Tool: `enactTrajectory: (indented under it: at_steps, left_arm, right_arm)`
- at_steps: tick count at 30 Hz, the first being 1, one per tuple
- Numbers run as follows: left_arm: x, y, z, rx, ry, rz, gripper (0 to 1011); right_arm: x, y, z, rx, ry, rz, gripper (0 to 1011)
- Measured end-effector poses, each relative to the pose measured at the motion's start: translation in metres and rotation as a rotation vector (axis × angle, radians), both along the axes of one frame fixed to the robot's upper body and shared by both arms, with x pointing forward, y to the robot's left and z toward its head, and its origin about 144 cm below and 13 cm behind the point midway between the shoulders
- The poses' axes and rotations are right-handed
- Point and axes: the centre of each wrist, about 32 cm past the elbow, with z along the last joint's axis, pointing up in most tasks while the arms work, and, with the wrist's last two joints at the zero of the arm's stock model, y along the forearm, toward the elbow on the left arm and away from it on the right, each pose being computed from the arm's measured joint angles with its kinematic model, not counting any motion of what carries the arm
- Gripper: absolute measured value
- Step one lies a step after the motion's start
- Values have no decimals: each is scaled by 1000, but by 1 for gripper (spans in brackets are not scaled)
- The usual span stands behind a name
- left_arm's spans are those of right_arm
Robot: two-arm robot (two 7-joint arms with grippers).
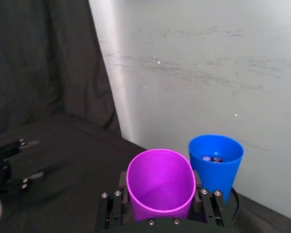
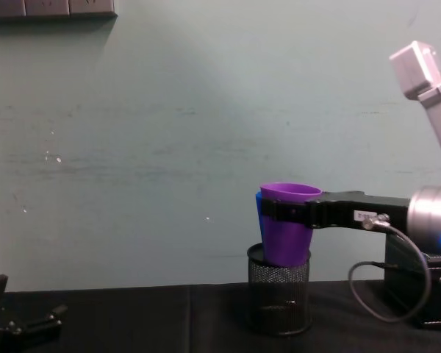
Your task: Pick up one cup with a gripper and tap it against the other cup.
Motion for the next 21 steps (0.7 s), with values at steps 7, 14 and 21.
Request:
enactTrajectory:
  at_steps: [7,14,21]
  left_arm:
    - [0,0,0,0,0,0,1000]
    - [0,0,0,0,0,0,1000]
    - [0,0,0,0,0,0,1000]
  right_arm:
    - [-29,-10,-5,-8,5,23,720]
    - [-54,-16,-20,-20,5,36,720]
    - [-70,-19,-44,-29,38,17,720]
